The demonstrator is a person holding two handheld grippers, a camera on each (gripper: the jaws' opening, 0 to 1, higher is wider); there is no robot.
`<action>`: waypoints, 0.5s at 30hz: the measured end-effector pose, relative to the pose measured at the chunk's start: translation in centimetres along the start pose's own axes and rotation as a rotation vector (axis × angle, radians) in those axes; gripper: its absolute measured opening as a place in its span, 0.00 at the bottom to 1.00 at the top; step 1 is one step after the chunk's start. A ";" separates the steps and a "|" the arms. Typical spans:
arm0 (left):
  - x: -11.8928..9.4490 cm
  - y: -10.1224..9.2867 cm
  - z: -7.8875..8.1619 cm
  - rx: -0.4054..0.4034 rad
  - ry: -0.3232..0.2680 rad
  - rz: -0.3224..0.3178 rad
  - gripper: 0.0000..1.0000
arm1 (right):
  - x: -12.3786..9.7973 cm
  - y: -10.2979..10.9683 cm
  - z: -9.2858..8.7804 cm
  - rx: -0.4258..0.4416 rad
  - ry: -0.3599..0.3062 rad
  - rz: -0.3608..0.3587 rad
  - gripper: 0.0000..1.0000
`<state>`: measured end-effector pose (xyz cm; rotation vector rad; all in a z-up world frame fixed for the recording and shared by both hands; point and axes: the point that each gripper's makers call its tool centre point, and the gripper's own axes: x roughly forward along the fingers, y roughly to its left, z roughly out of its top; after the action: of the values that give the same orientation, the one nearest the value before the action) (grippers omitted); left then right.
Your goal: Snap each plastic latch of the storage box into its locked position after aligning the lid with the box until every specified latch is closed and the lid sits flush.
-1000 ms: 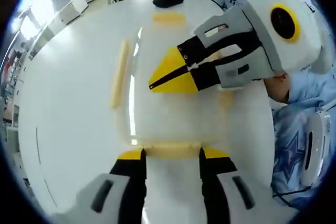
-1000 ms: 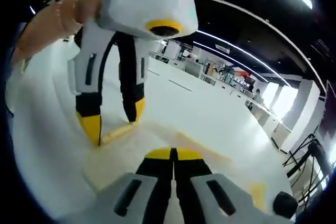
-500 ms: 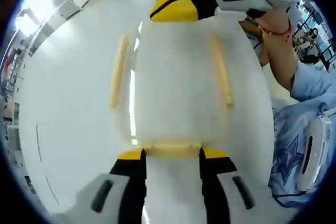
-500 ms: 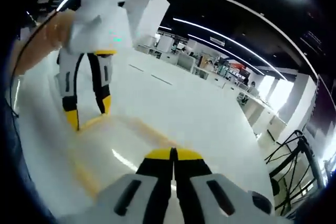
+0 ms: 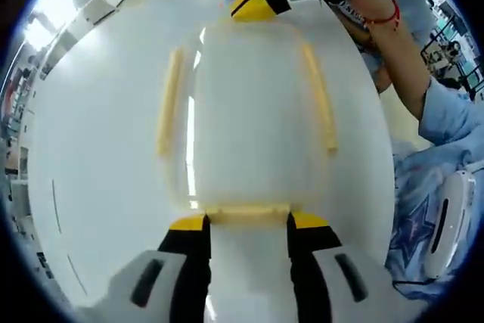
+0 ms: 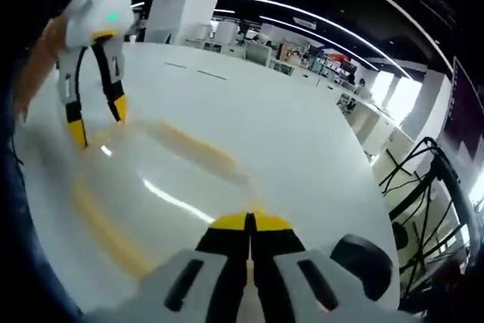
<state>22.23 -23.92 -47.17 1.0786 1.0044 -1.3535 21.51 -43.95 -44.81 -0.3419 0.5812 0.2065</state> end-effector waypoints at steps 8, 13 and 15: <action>-0.1 -0.1 -0.1 0.002 -0.021 -0.003 0.40 | 0.1 0.3 0.1 -0.054 0.039 -0.025 0.00; -0.1 0.1 -0.3 0.023 -0.040 -0.010 0.40 | 0.2 0.5 0.1 -0.064 0.052 -0.016 0.00; -0.2 0.4 -0.6 0.033 -0.039 -0.012 0.40 | 0.2 0.8 0.2 -0.063 0.052 -0.003 0.00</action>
<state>22.64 -23.34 -47.11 1.0682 0.9643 -1.3997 21.51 -43.07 -44.93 -0.4105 0.6267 0.2138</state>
